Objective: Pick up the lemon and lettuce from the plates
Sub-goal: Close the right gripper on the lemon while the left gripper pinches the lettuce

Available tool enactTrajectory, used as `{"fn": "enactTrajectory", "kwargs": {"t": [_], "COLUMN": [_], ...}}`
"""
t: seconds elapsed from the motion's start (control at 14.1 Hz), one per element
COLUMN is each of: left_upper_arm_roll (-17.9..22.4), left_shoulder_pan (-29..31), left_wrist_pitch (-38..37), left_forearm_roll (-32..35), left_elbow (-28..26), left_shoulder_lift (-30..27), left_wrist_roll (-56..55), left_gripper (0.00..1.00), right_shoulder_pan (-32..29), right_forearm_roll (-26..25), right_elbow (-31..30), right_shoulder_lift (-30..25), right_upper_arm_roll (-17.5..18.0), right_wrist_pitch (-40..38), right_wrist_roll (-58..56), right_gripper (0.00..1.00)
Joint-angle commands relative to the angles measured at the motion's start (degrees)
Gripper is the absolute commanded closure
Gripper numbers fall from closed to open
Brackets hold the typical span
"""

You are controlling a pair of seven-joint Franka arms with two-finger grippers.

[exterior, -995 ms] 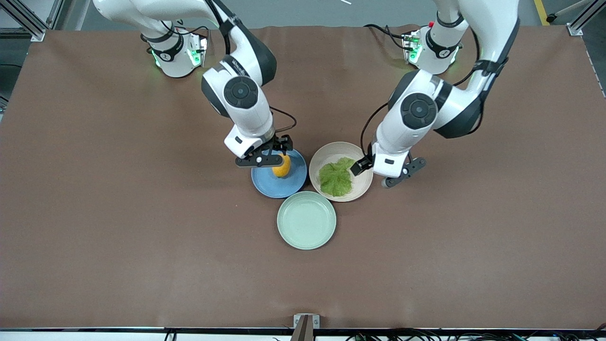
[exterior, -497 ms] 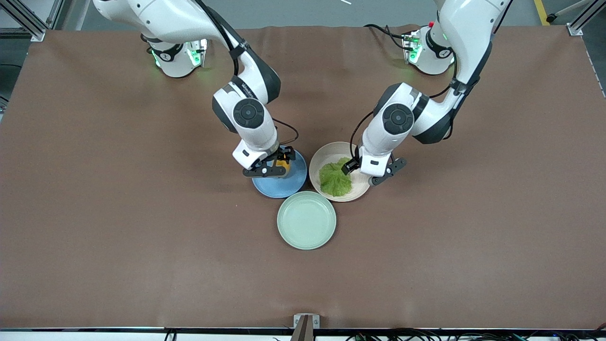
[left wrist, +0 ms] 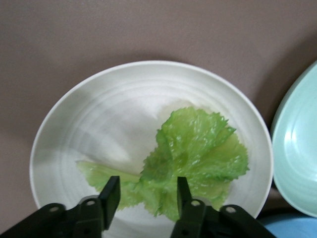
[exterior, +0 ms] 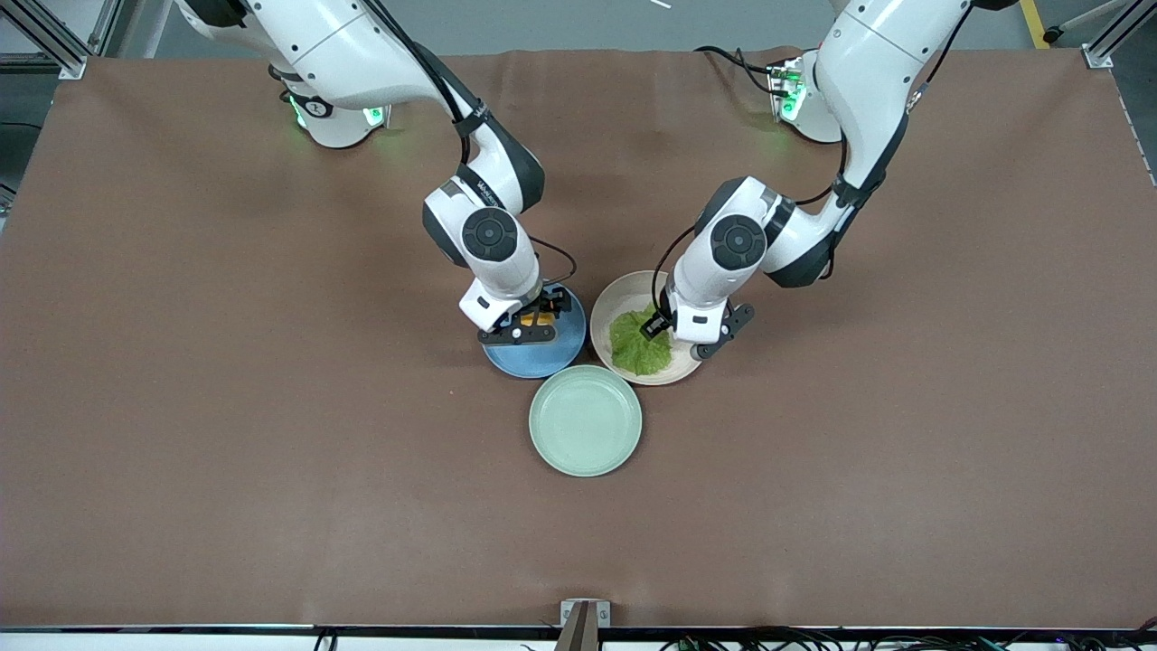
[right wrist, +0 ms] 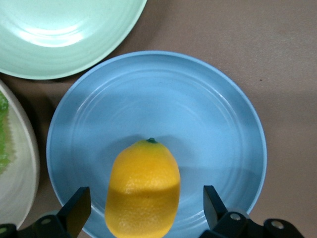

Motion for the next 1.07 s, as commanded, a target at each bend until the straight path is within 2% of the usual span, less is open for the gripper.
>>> {"fn": "enactTrajectory", "kwargs": {"t": [0.0,0.07,0.28,0.36,0.5,0.64,0.71,0.99], "left_upper_arm_roll": [0.08,0.08,0.26,0.43,0.43,0.52,0.52,0.52], "left_shoulder_pan": [-0.14,-0.14,0.21,0.39,0.39,0.47,0.56,1.52], "left_wrist_pitch": [0.03,0.03,0.03,-0.05,-0.32,-0.32,-0.41,-2.59], "left_forearm_roll": [0.75,0.66,0.75,0.75,0.75,0.75,0.75,0.75], "left_elbow": [2.72,2.99,3.08,2.99,2.99,3.16,3.17,3.16], "left_shoulder_lift": [2.23,2.4,2.93,3.28,3.46,3.46,3.11,-0.4], "left_wrist_roll": [-1.92,-2.18,-4.38,-4.38,-5.25,-6.22,-6.23,-6.23], "left_gripper": [0.5,0.54,0.56,0.58,0.71,0.93,1.0,1.0], "right_shoulder_pan": [0.97,0.97,0.88,0.97,1.06,0.88,0.79,-4.02], "right_forearm_roll": [-0.05,-0.05,-0.05,-0.05,-0.14,-0.14,-0.14,-0.93], "right_elbow": [-0.14,-0.14,-0.14,-0.14,-0.14,0.04,0.04,0.04], "right_shoulder_lift": [0.5,0.5,1.11,1.29,1.29,0.68,-0.54,-11.16], "right_upper_arm_roll": [-0.3,-0.3,-0.3,-0.3,-0.3,-0.3,-0.3,-0.83], "right_wrist_pitch": [0.68,0.68,0.77,0.95,0.95,0.16,-0.36,-13.61], "right_wrist_roll": [0.57,0.57,0.57,0.57,0.48,0.4,0.31,-2.4], "right_gripper": [0.07,0.2,0.43,0.55,0.74,0.79,0.79,0.79]}}
